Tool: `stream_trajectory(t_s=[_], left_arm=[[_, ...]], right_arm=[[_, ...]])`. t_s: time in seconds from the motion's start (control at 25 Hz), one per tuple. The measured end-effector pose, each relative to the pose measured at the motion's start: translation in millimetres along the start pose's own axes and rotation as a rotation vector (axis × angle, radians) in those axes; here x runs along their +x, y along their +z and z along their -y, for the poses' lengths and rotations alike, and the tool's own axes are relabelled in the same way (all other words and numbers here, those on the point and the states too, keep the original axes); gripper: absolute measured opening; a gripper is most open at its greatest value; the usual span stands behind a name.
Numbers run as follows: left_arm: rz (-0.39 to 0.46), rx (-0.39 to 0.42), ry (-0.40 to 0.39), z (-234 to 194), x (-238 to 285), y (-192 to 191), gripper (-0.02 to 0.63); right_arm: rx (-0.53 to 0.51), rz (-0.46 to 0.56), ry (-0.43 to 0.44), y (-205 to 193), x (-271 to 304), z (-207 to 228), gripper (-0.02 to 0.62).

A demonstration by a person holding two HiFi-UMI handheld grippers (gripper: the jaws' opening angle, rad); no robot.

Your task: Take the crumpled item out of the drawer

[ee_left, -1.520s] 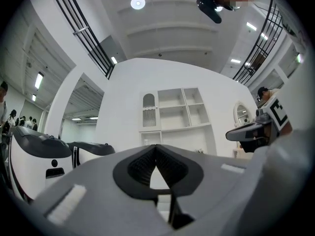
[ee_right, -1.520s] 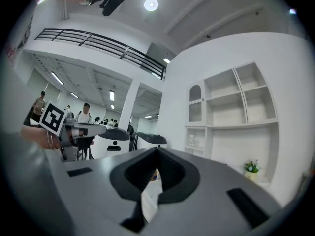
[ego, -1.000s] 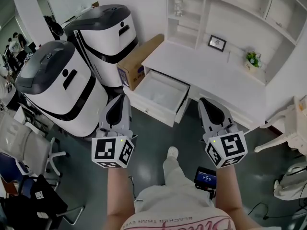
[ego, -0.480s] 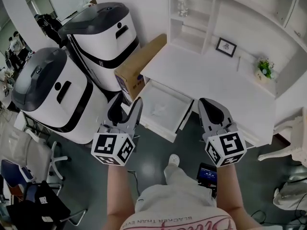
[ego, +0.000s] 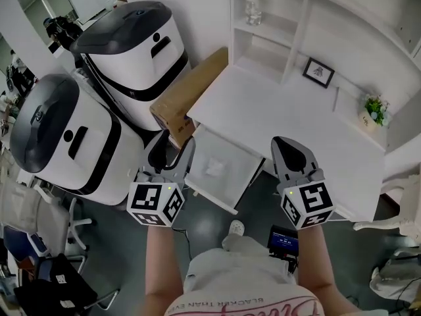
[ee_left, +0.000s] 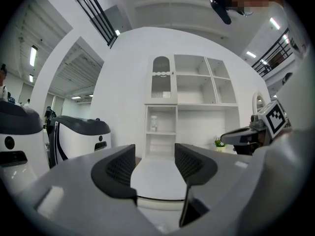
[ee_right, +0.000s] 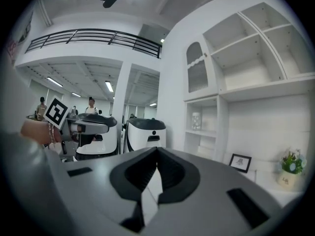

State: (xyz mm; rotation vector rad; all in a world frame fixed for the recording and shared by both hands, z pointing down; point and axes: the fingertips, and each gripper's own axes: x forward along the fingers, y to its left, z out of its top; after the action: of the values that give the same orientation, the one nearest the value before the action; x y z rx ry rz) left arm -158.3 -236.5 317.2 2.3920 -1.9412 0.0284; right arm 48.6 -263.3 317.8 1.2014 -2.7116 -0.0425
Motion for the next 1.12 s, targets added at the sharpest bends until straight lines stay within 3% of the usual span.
stream_trajectory(t_s=[0.32, 0.56, 0.72, 0.8, 1.12], left_arm=[[-0.095, -0.011, -0.028, -11.7, 34.1, -33.0, 0.256], [-0.200, -0.058, -0.103, -17.1, 50.1, -72.7, 0.253], [-0.272, -0.047, -0.148, -20.9, 60.1, -104.1, 0.231], [-0.319, -0.050, -0.165, -22.8, 64.1, -123.8, 0.192], [-0.582, -0.102, -0.334, -12.0, 84.0, -217.3, 0.186]], right_arm=[[0.047, -0.054, -0.017, -27.0, 29.9, 15.5, 0.006], [0.105, -0.146, -0.057, -67.2, 40.0, 15.0, 0.006], [0.134, -0.215, -0.075, -97.7, 47.0, 10.0, 0.006], [0.145, -0.246, -0.080, -111.8, 49.5, 6.3, 0.006], [0.216, -0.360, -0.082, -169.0, 58.9, -4.6, 0.006]])
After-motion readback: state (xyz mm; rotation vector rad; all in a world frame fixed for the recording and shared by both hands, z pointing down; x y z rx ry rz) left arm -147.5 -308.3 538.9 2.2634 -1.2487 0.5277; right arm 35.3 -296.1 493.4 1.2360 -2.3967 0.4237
